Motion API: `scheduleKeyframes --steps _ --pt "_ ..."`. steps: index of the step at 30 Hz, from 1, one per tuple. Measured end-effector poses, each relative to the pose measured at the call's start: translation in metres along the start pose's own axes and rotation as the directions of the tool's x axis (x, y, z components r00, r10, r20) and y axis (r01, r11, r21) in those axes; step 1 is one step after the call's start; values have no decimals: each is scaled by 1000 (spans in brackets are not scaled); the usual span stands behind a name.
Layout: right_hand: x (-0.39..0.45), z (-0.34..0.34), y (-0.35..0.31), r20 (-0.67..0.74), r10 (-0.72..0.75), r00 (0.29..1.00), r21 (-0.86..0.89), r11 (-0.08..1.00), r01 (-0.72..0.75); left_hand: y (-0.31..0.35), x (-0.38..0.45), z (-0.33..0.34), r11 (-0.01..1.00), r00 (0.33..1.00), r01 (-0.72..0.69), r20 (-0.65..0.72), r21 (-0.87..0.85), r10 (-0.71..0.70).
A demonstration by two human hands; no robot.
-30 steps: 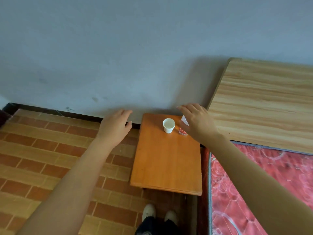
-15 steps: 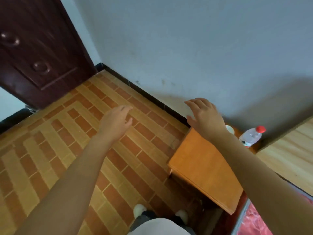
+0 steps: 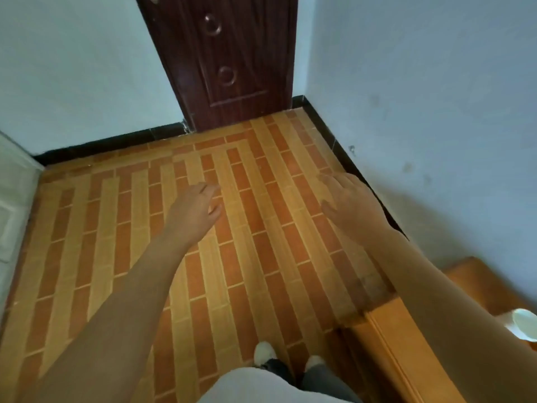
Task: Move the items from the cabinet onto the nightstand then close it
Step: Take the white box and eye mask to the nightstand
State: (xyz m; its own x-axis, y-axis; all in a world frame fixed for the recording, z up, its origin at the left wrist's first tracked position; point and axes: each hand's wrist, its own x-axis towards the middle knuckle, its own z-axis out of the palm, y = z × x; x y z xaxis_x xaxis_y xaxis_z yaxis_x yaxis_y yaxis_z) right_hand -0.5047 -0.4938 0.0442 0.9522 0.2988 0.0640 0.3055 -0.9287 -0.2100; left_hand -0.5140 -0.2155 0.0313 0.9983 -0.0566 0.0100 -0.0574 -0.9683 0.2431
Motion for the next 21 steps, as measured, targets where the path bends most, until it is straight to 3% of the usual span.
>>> scheduleKeyframes --steps 11,21 --pt "69 14 -77 70 -294 953 4 956 295 -86 -47 -27 918 919 375 -80 -131 -387" --pt "139 20 -87 103 -380 919 43 925 377 -96 -24 -24 861 861 484 -89 -154 -500"
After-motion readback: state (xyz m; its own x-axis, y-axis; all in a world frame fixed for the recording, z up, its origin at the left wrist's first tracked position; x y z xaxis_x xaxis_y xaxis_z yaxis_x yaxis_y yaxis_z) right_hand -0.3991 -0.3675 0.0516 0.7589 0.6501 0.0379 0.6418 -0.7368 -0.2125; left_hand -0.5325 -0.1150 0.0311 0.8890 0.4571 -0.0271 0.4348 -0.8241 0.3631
